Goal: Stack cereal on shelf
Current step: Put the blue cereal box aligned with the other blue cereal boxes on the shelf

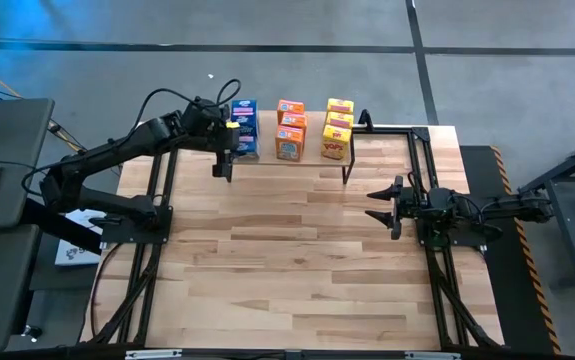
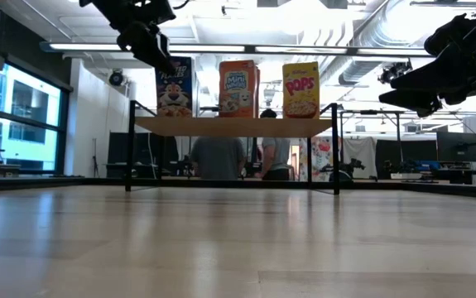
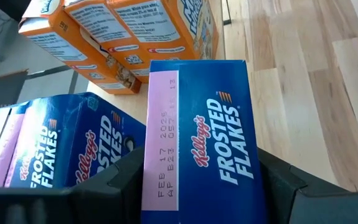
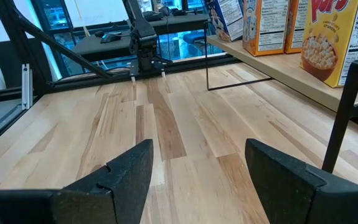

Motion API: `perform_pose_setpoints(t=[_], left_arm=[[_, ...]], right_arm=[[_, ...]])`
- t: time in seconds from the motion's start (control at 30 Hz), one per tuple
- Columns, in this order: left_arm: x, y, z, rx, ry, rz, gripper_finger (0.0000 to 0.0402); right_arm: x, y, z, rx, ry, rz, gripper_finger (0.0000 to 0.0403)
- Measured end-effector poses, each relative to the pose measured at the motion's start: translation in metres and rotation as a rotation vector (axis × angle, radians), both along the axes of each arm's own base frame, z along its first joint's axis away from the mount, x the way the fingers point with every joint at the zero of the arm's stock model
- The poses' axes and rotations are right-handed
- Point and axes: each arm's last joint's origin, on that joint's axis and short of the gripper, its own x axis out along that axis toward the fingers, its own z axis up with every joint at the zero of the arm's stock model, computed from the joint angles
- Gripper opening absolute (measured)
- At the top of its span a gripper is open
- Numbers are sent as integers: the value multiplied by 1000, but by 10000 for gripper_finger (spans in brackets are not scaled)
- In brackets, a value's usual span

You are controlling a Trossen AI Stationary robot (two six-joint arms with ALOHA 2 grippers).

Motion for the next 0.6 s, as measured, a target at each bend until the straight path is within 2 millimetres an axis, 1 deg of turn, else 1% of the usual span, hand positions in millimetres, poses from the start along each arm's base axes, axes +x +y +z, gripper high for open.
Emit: perform_pose_setpoints(t=[0.23,0.6], left_arm=[[0,0,0,-1,-1,1,204],[1,2,2,33,-9,36,260]], right_arm=[[0,0,0,0,0,0,248],[0,0,0,0,0,0,248]])
